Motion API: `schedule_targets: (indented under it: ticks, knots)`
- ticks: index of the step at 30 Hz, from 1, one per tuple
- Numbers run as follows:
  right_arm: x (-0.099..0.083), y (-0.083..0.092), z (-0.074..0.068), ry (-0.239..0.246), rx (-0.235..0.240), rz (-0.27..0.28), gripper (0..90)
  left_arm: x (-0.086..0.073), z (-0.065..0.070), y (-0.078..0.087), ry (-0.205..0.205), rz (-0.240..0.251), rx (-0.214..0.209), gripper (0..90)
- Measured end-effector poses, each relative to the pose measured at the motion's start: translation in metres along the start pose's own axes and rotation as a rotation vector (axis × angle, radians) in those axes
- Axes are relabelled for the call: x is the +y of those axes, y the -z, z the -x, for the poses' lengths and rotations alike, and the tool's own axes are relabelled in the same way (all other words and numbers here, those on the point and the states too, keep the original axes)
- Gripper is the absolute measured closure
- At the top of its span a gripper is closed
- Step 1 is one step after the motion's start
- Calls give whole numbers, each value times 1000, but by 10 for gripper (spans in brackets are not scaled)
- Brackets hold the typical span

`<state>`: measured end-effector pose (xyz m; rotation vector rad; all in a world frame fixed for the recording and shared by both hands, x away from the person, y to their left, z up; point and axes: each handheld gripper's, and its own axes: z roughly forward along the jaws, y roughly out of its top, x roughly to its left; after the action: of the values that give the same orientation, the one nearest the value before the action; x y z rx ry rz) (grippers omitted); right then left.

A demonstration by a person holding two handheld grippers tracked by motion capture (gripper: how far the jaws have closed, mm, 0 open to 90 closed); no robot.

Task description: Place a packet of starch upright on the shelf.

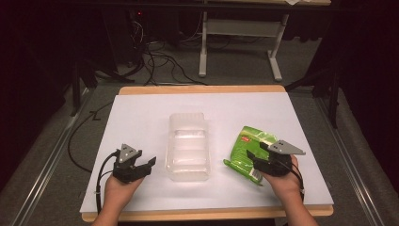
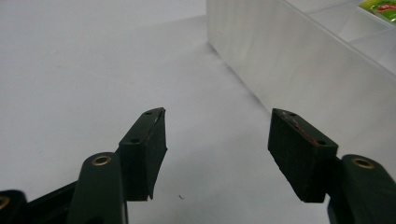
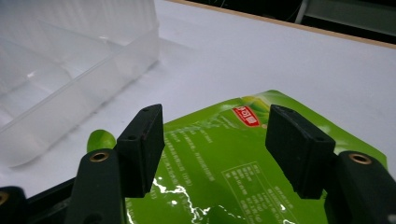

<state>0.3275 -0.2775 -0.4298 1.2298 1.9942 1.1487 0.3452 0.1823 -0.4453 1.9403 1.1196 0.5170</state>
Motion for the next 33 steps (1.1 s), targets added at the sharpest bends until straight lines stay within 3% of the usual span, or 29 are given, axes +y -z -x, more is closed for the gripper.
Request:
schedule_targets:
  ticks: [3, 19, 27, 33]
  knots:
    - [-1, -1, 7, -26, -2, 2, 376, 0, 2, -1, -12, -9, 9, 377]
    - [-2, -4, 16, -38, 7, -5, 381, -2, -1, -1, 2, -3, 10, 377]
    - [-3, -5, 35, -83, -33, -13, 406, -2, 0, -1, -2, -4, 6, 377]
    - [-7, -7, 61, -128, -80, -34, 412, -2, 0, -1, -3, -5, 8, 377]
